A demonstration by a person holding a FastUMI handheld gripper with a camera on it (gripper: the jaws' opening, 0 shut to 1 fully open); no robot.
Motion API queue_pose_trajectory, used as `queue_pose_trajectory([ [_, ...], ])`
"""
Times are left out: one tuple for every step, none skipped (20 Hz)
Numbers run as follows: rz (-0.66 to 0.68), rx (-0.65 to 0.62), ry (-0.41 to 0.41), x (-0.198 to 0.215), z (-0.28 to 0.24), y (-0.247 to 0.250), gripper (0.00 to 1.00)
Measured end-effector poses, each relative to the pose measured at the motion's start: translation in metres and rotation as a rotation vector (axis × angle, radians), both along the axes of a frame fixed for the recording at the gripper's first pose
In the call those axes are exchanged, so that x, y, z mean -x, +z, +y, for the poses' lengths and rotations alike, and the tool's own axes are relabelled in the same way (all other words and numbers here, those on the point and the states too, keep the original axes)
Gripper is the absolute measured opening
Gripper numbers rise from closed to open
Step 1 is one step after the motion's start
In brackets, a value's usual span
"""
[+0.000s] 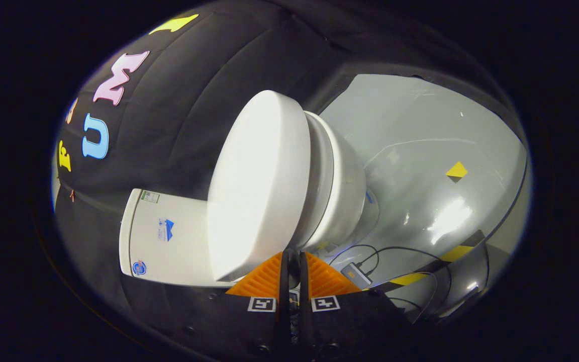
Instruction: Open the toilet lid.
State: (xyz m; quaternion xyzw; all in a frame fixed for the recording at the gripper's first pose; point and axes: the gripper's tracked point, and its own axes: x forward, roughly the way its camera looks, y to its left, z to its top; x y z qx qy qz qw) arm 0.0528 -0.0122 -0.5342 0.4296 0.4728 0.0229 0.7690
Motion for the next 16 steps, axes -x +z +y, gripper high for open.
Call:
queue_pose_trajectory([
  [-0.006,0.009,-0.005,-0.001,0.001,0.007,0.11],
  [-0.013,0.020,-0.010,-0.002,0.003,0.015,0.10],
  [-0.021,0.031,-0.021,-0.004,0.005,0.023,0.10],
  [-0.028,0.046,-0.030,-0.005,0.006,0.032,0.09],
  [-0.036,0.067,-0.034,-0.007,0.008,0.042,0.08],
  [-0.043,0.094,-0.032,-0.007,0.011,0.051,0.07],
  [-0.052,0.126,-0.027,-0.008,0.014,0.061,0.07],
  [-0.061,0.160,-0.020,-0.009,0.016,0.071,0.07],
  [-0.073,0.193,-0.021,-0.011,0.019,0.081,0.07],
  [-0.087,0.222,-0.015,-0.013,0.023,0.092,0.07],
  [-0.100,0.244,-0.013,-0.014,0.027,0.104,0.07],
  [-0.113,0.261,-0.011,-0.016,0.033,0.115,0.07],
  [-0.122,0.275,-0.010,-0.017,0.039,0.126,0.07],
  [-0.128,0.293,-0.008,-0.017,0.045,0.135,0.07],
  [-0.132,0.318,-0.004,-0.016,0.050,0.144,0.06],
  [-0.135,0.349,-0.002,-0.017,0.056,0.151,0.07],
])
